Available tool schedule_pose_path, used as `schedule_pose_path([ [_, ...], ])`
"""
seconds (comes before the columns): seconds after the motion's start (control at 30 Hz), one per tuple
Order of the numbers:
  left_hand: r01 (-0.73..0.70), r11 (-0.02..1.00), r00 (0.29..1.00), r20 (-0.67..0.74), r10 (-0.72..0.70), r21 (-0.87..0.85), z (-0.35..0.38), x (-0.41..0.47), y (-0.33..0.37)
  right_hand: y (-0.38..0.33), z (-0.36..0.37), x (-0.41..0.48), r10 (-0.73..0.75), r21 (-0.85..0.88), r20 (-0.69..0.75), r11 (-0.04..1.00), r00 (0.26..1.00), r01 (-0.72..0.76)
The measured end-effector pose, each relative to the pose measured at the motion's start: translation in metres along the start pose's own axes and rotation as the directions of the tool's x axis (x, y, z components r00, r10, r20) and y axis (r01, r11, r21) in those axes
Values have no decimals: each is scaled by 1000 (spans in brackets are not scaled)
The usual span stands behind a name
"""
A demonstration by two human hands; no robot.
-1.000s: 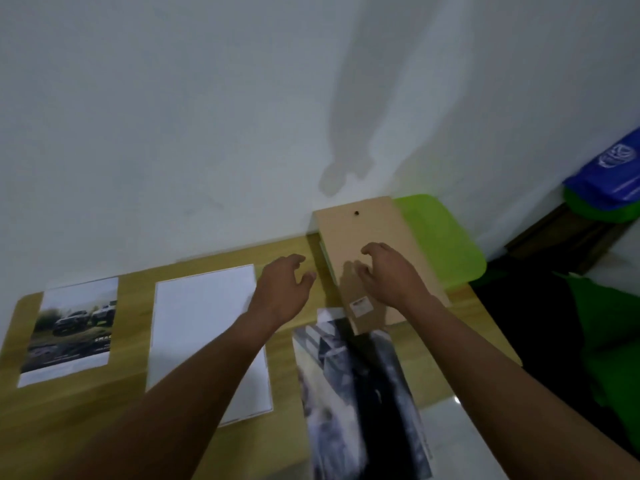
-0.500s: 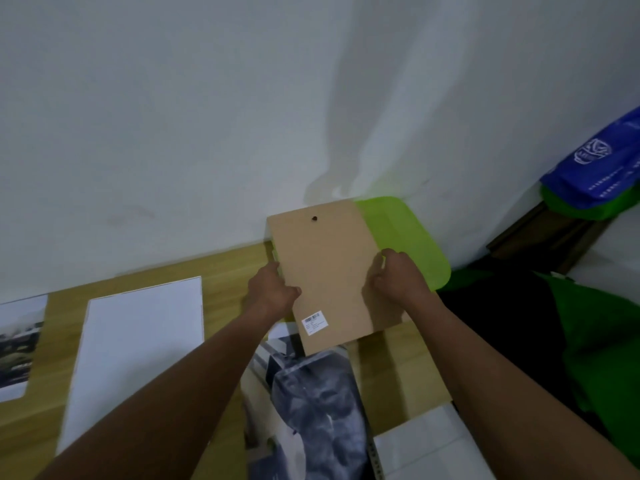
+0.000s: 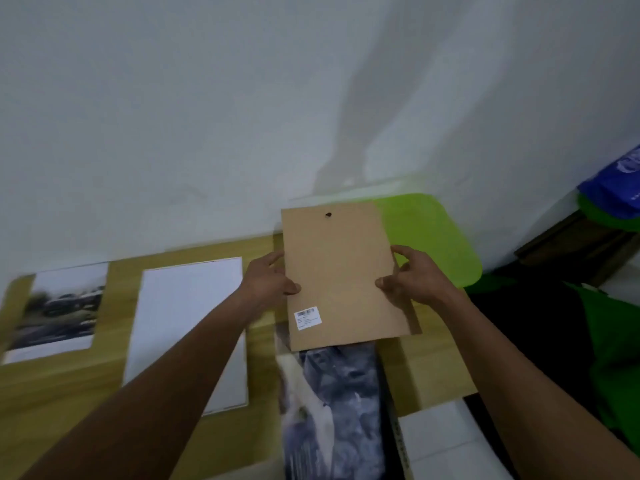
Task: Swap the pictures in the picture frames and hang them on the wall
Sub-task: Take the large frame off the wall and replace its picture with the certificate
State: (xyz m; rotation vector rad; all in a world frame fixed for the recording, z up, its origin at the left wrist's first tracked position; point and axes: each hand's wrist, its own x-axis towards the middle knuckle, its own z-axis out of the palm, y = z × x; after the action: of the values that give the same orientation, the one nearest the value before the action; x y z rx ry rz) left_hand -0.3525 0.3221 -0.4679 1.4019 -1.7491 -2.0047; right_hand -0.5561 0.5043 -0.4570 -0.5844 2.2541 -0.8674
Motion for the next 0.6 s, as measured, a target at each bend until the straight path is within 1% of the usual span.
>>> schedule_pose_path([
  [0.03, 10, 999, 1000, 14, -9, -44, -13, -6, -3, -8, 6, -10, 0, 15, 14, 1000, 1000, -1],
  [0.1, 11, 997, 1000, 20, -10, -79, -41, -16, -12, -24, 25, -26, -20, 38, 58, 999, 998, 18],
  [0.2, -6, 997, 1000, -5, 6, -78, -84, -30, -28, -45, 62, -42, -73, 59, 126, 996, 989, 66],
  [0.3, -21, 999, 998, -66, 19, -34, -128, -45, -44, -60, 106, -51, -96, 97, 171, 992, 981, 81],
  [0.37, -35, 999, 993, -110, 37, 19, -154, -55, -54, -68, 137, -56, -110, 97, 192, 991, 975, 93],
  [0.47, -56, 985, 979, -184, 86, 160, -191, -59, -72, -76, 183, -58, -132, 106, 222, 988, 966, 111],
  [0.53, -53, 959, 967, -225, 119, 279, -210, -58, -85, -78, 212, -58, -148, 107, 206, 986, 967, 128],
  [0.6, -39, 932, 959, -250, 137, 362, -225, -55, -100, -77, 238, -59, -145, 90, 191, 987, 971, 130],
])
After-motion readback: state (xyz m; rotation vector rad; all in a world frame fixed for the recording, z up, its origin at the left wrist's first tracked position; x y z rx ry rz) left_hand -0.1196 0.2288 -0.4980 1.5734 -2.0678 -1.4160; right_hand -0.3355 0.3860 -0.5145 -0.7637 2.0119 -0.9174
